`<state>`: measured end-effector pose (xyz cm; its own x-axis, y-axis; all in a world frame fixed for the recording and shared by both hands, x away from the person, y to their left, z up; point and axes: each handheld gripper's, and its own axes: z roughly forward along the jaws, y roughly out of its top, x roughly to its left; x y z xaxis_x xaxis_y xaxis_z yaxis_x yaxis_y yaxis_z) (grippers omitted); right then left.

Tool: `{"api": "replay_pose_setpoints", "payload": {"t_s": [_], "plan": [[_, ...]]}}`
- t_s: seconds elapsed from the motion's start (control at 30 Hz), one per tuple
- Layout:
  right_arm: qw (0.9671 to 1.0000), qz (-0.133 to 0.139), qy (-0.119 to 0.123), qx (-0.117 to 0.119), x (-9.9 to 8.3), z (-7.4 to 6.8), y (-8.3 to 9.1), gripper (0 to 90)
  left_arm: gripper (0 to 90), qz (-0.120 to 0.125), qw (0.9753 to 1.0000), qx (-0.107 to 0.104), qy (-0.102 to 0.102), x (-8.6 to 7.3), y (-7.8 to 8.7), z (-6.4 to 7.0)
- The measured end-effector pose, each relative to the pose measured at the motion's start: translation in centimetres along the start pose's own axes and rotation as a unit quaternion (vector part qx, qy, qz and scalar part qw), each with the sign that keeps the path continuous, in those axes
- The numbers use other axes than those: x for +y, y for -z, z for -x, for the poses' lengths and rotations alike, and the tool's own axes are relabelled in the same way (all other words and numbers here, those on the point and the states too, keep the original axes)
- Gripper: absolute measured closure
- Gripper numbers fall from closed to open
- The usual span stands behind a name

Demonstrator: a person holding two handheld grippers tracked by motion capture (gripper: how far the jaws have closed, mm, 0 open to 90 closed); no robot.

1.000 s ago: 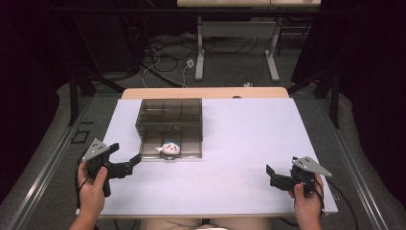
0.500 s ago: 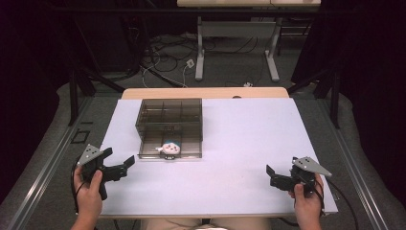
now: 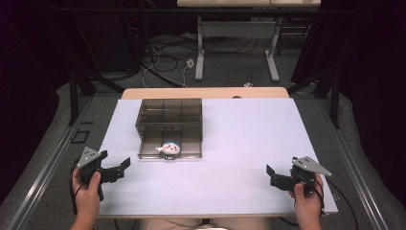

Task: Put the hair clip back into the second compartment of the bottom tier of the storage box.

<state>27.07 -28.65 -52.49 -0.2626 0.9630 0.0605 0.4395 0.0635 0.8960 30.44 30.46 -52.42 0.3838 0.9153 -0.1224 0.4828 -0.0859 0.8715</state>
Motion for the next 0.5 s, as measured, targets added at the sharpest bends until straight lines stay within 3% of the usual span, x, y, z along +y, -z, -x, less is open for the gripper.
{"api": "replay_pose_setpoints", "payload": {"t_s": [0.5], "plan": [[1.0000,-0.008,0.003,0.001,-0.01,0.21,0.00,0.0,3.2,-0.013,0.9999,0.002,0.009,-0.70,-0.52,-0.90]]}}
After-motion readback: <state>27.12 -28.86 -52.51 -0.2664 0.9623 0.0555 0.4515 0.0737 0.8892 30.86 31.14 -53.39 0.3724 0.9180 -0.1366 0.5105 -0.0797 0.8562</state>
